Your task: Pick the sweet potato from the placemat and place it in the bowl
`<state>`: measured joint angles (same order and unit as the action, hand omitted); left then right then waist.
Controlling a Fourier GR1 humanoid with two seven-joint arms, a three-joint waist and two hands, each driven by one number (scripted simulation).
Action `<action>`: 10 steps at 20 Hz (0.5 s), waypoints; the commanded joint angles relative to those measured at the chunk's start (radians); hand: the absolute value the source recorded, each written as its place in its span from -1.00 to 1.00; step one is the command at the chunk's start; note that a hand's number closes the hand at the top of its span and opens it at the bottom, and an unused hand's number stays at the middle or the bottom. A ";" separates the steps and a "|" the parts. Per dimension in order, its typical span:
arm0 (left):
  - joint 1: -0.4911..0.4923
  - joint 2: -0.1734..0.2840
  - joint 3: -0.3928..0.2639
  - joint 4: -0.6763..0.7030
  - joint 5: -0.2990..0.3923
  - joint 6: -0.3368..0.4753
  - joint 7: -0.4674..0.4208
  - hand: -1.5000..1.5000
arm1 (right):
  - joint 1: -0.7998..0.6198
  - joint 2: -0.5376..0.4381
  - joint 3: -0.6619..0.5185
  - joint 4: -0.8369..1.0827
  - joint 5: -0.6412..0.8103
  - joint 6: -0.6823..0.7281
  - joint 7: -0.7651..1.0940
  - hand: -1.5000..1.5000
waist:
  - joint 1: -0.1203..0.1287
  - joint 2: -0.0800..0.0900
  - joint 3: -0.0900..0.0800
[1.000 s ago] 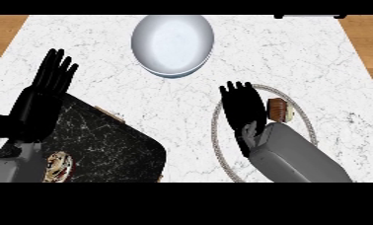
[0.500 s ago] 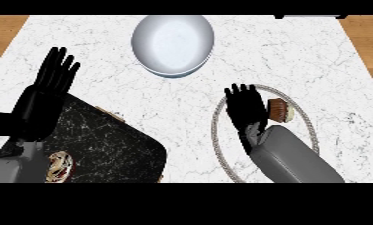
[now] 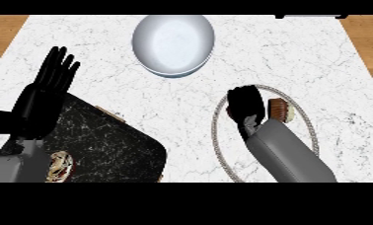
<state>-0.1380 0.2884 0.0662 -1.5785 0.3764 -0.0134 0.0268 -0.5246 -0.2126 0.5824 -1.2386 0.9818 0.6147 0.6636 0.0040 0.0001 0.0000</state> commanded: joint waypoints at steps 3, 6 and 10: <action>0.061 0.005 0.021 -0.058 0.016 -0.038 0.015 0.00 | -0.031 0.012 0.059 0.052 0.078 0.044 -0.081 1.00 | 0.006 -0.001 0.000; -0.019 -0.006 0.035 0.042 -0.011 -0.036 -0.017 0.00 | -0.070 0.017 0.072 0.113 0.132 0.008 -0.148 1.00 | 0.001 0.002 0.000; 0.009 0.013 0.077 -0.022 0.034 -0.069 0.044 0.00 | -0.028 -0.019 0.047 0.071 0.184 0.009 -0.210 1.00 | 0.000 -0.001 0.000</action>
<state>-0.1336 0.2892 0.1097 -1.5810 0.3873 -0.0548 0.0457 -0.5673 -0.2215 0.6379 -1.1661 1.1169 0.6291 0.5074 0.0057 -0.0014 -0.0007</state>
